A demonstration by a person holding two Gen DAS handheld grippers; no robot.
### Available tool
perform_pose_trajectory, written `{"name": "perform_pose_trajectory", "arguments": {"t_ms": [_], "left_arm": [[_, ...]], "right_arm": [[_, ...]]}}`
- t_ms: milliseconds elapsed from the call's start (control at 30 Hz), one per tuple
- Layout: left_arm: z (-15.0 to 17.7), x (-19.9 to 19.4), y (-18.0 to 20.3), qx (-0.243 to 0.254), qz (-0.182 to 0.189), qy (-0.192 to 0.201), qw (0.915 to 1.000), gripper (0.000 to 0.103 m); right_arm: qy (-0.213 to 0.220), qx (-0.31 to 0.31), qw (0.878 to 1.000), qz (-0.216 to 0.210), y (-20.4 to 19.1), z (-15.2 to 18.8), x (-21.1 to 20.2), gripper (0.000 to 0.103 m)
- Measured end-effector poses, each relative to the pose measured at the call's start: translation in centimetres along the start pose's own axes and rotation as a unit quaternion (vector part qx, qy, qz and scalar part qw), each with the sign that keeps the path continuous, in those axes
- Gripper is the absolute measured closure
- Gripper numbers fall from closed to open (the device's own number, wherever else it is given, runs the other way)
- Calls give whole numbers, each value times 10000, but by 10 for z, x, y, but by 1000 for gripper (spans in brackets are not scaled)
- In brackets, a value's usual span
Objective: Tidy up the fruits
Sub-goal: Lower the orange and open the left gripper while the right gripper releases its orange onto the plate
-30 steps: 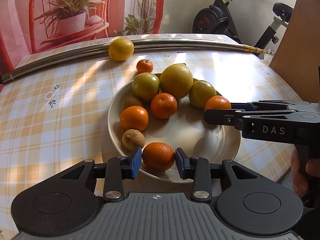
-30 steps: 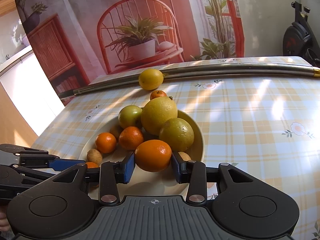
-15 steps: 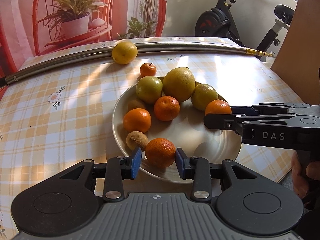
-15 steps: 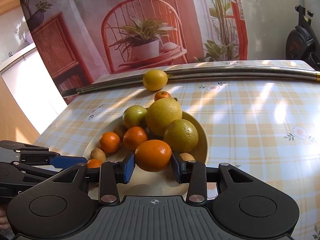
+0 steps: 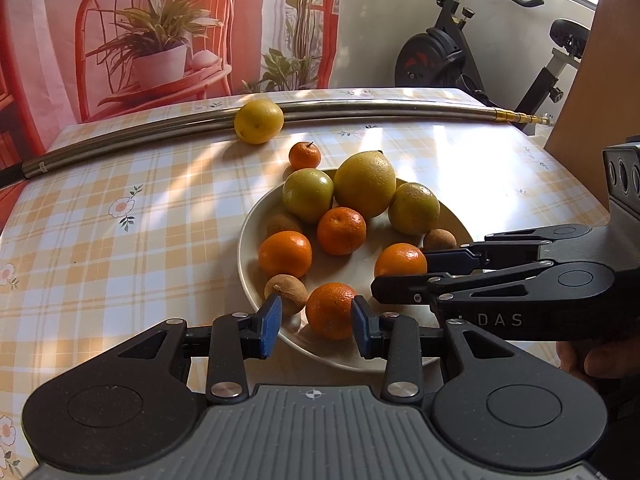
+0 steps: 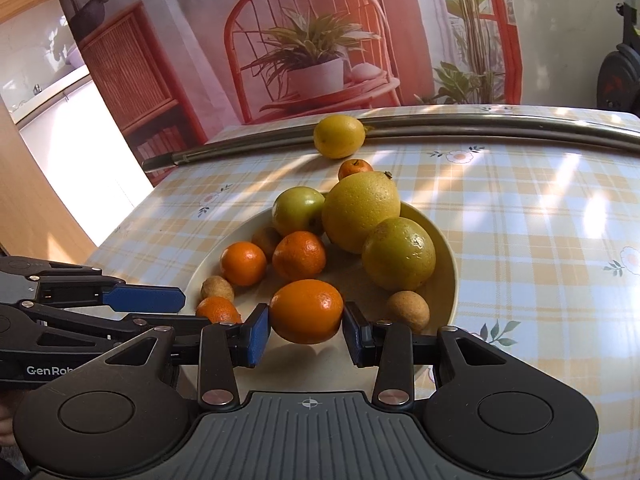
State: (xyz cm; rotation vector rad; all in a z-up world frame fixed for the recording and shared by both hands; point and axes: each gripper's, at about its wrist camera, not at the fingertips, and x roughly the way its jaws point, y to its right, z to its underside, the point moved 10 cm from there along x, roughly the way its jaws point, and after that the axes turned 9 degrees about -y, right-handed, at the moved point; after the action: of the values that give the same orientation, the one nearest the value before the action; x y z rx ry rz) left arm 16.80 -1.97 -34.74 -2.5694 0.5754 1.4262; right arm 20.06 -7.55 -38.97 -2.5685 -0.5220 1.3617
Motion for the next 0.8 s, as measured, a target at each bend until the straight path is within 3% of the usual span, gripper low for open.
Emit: {"name": "perform_pose_trajectory", "arguments": {"t_ms": [400, 800], "left_arm": [[-17, -18, -38, -823, -227, 504, 9951, 63], [-17, -17, -45, -966, -291, 537, 9934, 63]], "right_arm": [[-230, -126, 9995, -177, -13, -9, 19, 67], [-344, -304, 9986, -254, -25, -19, 34, 67]]}}
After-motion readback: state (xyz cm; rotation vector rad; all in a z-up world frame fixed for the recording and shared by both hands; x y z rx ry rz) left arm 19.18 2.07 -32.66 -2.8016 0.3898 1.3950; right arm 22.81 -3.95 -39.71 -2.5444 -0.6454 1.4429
